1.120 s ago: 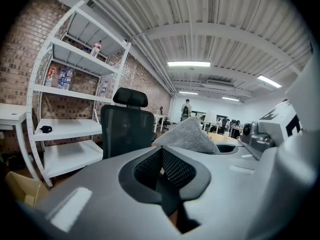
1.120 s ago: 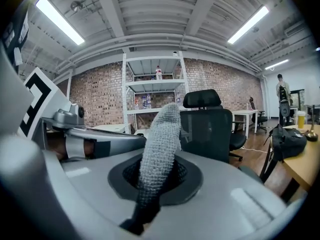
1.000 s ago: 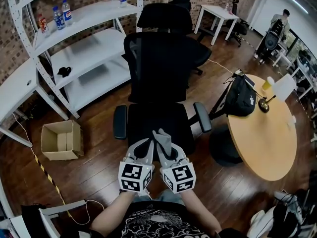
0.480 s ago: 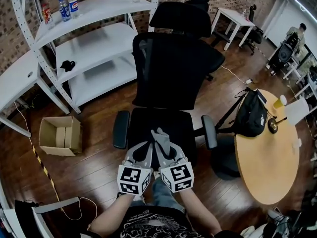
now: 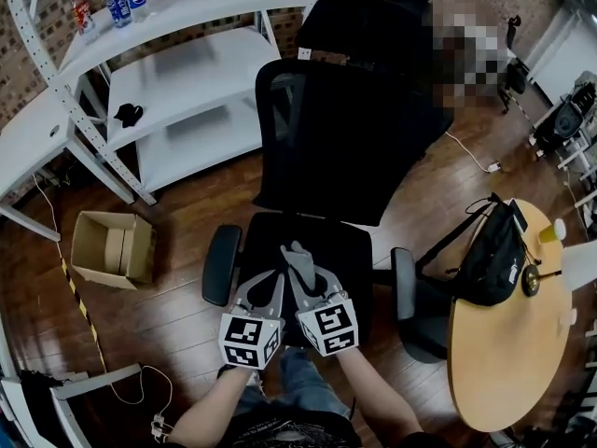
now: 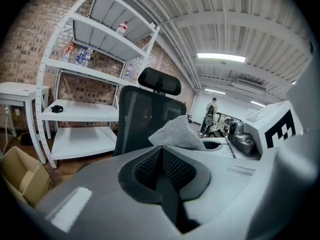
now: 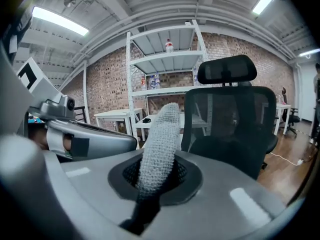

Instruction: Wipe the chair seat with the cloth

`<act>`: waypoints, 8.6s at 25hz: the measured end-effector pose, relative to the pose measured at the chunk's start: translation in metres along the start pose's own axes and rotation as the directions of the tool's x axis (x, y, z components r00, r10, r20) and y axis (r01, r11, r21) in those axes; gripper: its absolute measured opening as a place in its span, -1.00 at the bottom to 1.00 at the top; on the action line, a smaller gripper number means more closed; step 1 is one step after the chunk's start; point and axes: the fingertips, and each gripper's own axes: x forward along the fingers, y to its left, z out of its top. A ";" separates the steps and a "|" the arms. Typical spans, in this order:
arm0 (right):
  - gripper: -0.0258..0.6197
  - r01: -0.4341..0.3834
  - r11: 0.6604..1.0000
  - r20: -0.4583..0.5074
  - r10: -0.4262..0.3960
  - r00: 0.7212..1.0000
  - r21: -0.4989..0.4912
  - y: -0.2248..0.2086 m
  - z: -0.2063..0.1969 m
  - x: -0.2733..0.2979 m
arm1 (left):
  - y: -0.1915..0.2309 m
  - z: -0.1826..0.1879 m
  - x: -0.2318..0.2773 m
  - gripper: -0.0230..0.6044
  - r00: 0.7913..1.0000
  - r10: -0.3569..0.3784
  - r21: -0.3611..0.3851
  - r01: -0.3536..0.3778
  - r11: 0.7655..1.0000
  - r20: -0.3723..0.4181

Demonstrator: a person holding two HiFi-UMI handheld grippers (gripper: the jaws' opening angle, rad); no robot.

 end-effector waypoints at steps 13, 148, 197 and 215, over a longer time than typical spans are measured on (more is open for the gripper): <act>-0.87 -0.144 0.986 -0.119 0.133 0.984 -0.086 -0.056 -0.068 0.120 | 0.070 -0.042 0.095 -0.93 0.995 0.101 -0.117 -0.103 0.988 -0.021; -0.88 -0.400 0.752 -0.557 0.054 0.829 -0.523 -0.167 -0.283 0.292 | 0.125 -0.174 0.110 -0.93 0.957 0.207 -0.204 -0.248 0.947 -0.205; -0.88 -0.445 0.802 -0.504 0.214 0.836 -0.397 0.109 -0.376 0.027 | 0.048 -0.264 -0.054 -0.93 0.967 0.085 -0.117 -0.116 0.986 -0.240; -0.88 -0.427 0.816 -0.438 0.244 0.865 -0.390 0.110 -0.357 0.007 | 0.023 -0.268 -0.044 -0.93 0.968 0.064 -0.118 -0.095 0.988 -0.243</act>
